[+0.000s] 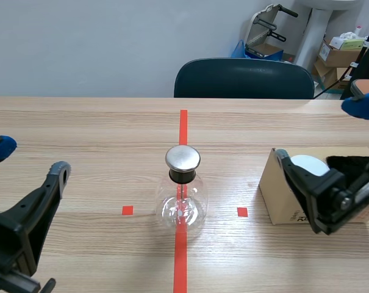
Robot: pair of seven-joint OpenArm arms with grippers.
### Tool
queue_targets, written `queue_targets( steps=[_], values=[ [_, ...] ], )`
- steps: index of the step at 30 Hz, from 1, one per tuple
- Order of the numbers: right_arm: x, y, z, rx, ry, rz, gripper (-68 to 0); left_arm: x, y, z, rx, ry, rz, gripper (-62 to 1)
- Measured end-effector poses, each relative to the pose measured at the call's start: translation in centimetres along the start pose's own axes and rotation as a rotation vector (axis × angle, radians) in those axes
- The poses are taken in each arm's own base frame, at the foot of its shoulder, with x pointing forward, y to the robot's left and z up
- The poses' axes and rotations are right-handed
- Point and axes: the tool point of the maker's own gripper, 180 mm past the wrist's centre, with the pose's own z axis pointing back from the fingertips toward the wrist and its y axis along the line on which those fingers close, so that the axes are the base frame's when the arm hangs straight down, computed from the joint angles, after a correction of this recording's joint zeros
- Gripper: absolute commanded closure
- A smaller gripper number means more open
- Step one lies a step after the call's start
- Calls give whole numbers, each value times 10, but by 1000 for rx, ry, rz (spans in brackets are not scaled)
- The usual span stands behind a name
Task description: Do the electroscope experiment
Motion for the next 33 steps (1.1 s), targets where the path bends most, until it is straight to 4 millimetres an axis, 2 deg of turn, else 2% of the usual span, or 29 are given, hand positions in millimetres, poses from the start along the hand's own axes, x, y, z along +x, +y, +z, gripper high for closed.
queue_targets(
  steps=[8, 15, 33],
  values=[
    [-8, 1, 30, 8, 2, -6, -679, 0, 0, 0, 0, 0, 0, -374],
    [5, 7, 43, 74, -68, -13, -679, 0, 0, 0, 0, 0, 0, -374],
    [3, 7, 45, 75, -58, -13, -679, 2, 0, 0, 0, -10, 1, -374]
  ],
)
